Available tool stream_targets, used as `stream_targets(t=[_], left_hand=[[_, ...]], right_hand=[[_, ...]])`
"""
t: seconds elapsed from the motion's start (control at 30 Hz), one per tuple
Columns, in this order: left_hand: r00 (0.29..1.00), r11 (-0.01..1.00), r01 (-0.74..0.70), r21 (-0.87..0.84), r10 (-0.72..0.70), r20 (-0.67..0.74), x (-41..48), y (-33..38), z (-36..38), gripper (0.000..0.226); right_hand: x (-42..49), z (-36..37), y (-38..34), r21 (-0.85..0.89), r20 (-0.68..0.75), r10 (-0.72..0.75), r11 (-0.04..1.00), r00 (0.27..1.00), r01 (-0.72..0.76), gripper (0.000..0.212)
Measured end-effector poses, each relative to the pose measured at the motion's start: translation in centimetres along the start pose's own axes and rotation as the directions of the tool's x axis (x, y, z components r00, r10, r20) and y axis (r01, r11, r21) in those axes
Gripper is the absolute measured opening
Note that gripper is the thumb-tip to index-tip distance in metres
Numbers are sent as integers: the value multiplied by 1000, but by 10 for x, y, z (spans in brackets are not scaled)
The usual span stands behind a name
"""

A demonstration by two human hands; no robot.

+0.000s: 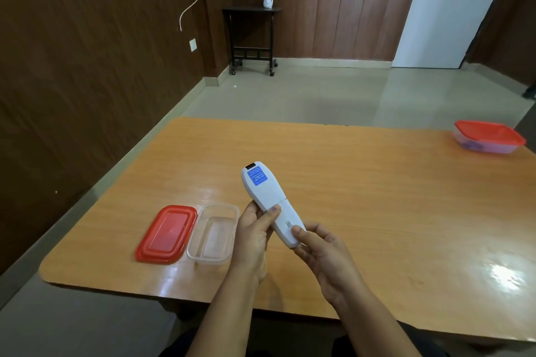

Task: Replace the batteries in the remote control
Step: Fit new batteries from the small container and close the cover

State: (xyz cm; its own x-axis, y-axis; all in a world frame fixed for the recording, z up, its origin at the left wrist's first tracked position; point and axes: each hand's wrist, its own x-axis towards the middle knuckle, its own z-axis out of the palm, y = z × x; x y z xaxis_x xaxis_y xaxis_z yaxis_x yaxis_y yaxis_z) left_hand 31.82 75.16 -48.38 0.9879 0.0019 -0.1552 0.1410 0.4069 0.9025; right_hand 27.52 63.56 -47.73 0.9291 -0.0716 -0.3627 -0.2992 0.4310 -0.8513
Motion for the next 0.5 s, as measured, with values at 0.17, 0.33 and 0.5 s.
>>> stream_targets(t=[0.17,0.33,0.5], left_hand=[[996,995,-82,51,83,-24,-2,-1,2,22],[993,995,-80,60,85,-76,1,0,2,19],[989,996,55,-67,-63,-135,0,5,0,46]], right_hand=[[-1,2,0,34,-8,-22,999,1000,22,11],[3,6,-3,35,-1,-8,999,1000,8,12],[2,6,-1,57,42,71,996,997,-73,21]])
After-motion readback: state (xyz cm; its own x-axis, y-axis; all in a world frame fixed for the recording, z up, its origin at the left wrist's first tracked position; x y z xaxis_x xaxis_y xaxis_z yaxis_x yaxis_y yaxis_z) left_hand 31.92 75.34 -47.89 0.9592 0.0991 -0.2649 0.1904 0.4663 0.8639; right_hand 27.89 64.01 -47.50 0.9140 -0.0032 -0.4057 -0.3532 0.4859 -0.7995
